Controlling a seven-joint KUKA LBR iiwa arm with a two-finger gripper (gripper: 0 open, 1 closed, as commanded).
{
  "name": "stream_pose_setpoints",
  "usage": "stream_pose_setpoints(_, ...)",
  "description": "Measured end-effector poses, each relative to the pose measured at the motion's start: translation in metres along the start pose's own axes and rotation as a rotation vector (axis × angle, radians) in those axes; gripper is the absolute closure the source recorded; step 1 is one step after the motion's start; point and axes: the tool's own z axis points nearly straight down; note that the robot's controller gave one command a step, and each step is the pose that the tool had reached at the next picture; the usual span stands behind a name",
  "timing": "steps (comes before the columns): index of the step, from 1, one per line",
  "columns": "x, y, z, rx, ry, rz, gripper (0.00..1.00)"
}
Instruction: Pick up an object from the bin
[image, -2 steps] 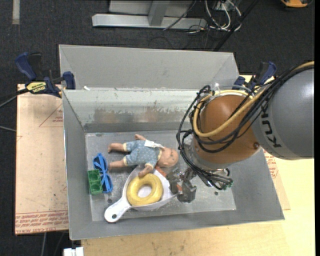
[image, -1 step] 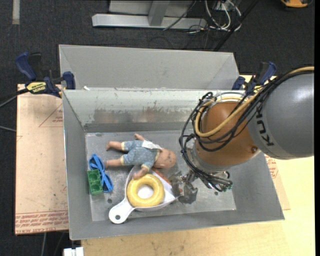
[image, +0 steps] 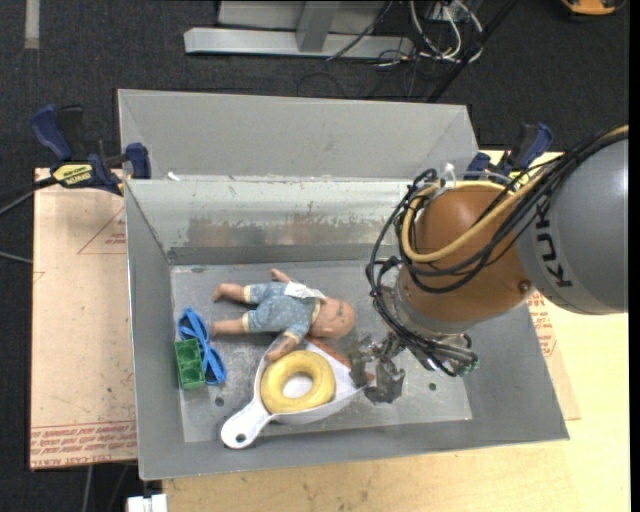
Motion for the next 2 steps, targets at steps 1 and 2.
stream_pose_setpoints(1,-0.002,-0.002,-0.027,0.008,-0.017,-0.006,1.0)
stream_pose_setpoints(2,0.004,0.0,-0.047,-0.004,0.004,-0.013,1.0)
